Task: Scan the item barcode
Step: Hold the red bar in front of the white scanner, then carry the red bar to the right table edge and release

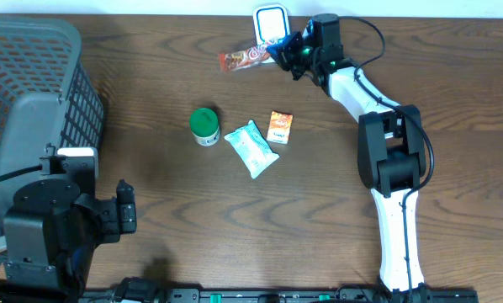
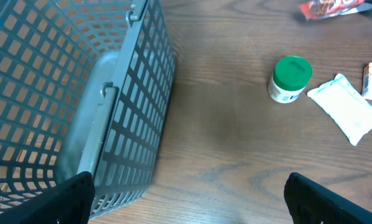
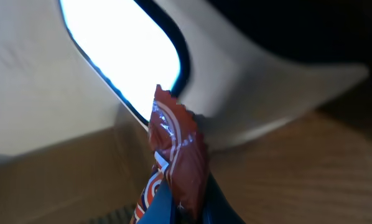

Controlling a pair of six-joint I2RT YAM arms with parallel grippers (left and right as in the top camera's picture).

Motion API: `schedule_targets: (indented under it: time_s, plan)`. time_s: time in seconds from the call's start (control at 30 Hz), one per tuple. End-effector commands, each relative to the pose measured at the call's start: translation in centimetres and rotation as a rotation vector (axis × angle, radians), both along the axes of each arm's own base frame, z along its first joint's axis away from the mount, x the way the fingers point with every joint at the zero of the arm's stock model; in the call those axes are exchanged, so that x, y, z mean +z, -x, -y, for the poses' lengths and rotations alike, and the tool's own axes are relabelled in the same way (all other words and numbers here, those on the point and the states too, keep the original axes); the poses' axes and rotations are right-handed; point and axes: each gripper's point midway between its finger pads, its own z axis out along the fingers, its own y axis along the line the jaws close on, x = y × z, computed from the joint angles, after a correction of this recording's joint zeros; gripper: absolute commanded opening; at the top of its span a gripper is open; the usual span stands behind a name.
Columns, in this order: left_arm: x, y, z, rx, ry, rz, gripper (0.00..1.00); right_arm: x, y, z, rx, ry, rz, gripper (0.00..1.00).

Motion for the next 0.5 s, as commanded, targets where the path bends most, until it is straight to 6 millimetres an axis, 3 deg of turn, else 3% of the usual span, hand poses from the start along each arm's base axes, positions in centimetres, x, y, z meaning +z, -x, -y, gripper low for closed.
schedule_targets:
  time_s: [0.0,0.1,0.23,0.37,0.4,0.47]
  plan:
    - [-0.1,0.0,-0.2,0.011,-0.001,-0.005,0.98,3.2,0.6,-0.1,0.09,0.054,0.099,0.01]
    - [-0.1,0.0,-0.2,0.011,-0.001,-0.005,0.98,5.0,1.6,1.8,0.085,0.207,0.122,0.01]
    - [-0.1,0.0,-0.2,0.011,-0.001,-0.005,0.98,8.7,4.0,6.7,-0.003,0.518,0.111,0.01]
    - [-0.1,0.0,-0.2,0.011,-0.001,-0.005,0.98,13.0,8.8,11.5,-0.077,0.691,0.015,0.01]
    - [-0.1,0.0,-0.2,0.011,-0.001,-0.005,0.98,14.4,11.6,13.7,-0.082,0.708,-0.057,0.01]
    - [-0.1,0.0,-0.2,0.011,-0.001,-0.005,0.98,15.1,13.9,16.5,-0.093,0.733,-0.129,0.01]
